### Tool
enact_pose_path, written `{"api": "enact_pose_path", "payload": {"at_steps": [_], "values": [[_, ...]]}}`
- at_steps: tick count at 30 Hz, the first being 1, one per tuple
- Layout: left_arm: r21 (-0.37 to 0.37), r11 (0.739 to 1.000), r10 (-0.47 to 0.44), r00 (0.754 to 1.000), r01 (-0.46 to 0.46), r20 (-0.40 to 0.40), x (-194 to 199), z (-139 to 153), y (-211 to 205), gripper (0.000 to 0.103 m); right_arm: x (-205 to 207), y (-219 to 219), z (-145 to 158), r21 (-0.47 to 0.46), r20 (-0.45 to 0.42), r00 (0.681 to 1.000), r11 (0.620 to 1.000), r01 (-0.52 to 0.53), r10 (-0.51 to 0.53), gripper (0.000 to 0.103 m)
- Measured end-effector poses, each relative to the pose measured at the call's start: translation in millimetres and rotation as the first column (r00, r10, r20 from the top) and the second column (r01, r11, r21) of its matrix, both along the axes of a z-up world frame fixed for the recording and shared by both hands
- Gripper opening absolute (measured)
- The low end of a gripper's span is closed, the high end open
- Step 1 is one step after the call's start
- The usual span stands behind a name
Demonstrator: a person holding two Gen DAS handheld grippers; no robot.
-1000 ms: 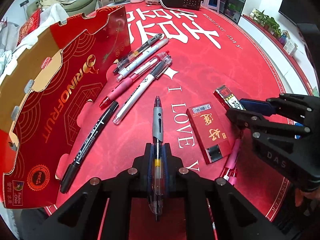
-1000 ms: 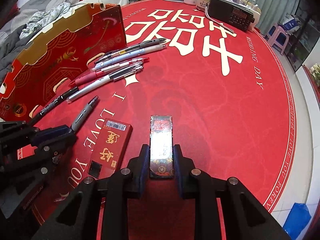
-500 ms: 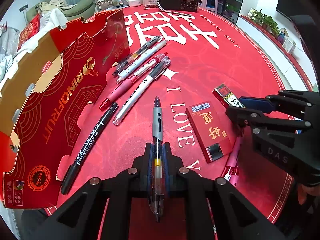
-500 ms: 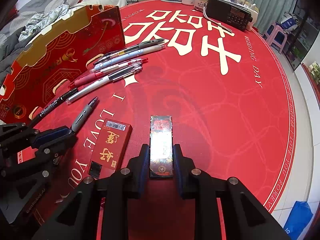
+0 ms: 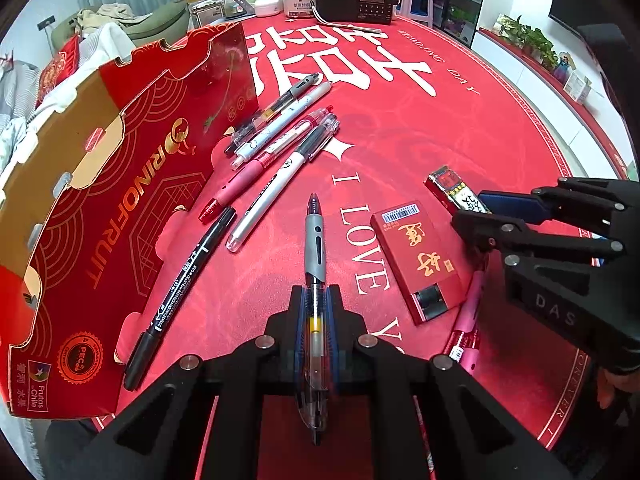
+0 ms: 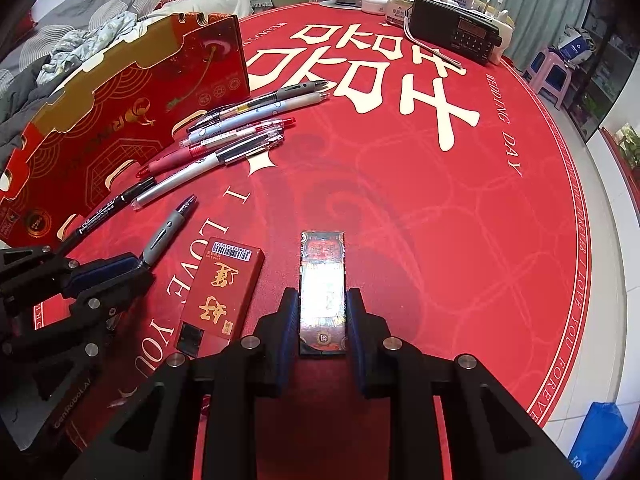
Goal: Organize rigid objects
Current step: 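Lift the clear pen and dark red box with both tools toward the cardboard box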
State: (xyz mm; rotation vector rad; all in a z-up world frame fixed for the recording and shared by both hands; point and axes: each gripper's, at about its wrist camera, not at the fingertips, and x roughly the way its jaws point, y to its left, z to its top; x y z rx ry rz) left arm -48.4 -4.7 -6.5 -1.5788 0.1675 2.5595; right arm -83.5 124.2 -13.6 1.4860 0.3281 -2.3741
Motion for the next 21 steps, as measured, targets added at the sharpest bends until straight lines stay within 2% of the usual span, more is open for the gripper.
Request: {"api": "enact_pose_path", "payload": {"at_steps": [9,14,21], "values": [[-0.003,1.0,0.008,1.0,-0.008,-0.01,2,2,-2,0.01,-3,1,2,-0.032,0.041,0.999,0.999,0.015,-0.014,0.025],[-0.006,1.0,0.005,0.999,-0.005,-0.047,5,12,-2,0.01,6,-6,5,-0.035,0.029,1.0,0.999,-0.006,0.007,0.025],[0.005,1.0,0.018,0.998,-0.018,-0.059,8,20,-5,0.01,21,-20,20,-0.063,-0.011,0.999,0.997,-0.045,0.044,0.025]]}}
